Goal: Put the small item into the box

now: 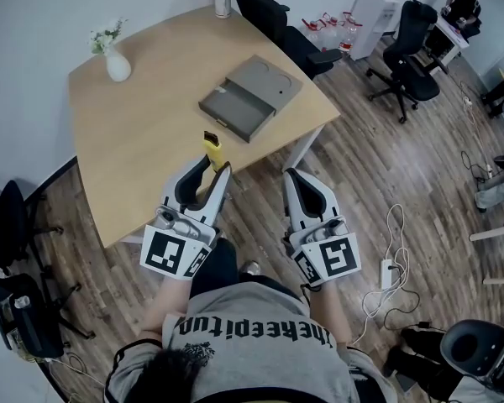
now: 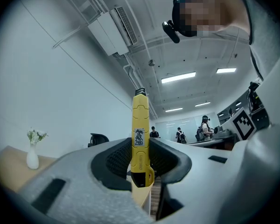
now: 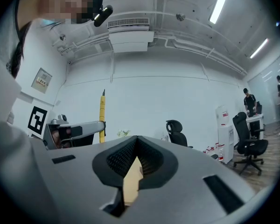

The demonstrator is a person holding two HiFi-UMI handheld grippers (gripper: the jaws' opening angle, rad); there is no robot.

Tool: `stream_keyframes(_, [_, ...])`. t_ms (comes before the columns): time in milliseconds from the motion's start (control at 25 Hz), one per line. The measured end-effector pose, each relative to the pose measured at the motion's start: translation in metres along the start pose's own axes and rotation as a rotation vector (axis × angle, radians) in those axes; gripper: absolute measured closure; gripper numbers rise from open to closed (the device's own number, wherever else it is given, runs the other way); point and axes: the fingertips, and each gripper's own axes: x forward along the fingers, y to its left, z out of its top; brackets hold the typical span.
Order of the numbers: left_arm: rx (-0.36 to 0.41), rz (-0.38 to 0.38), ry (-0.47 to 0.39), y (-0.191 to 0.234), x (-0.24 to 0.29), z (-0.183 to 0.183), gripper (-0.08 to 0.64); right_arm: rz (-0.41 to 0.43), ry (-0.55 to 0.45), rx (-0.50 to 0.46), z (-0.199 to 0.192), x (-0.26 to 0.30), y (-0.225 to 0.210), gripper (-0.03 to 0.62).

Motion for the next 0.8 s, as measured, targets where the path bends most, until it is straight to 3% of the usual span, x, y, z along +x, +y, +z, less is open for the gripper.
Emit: stream_keyframes(800, [-0.025, -0.136, 0.015, 0.084, 0.081, -0.015, 0.442, -0.127, 0.001, 0.019, -0.006, 0.096, -0.035, 0.586])
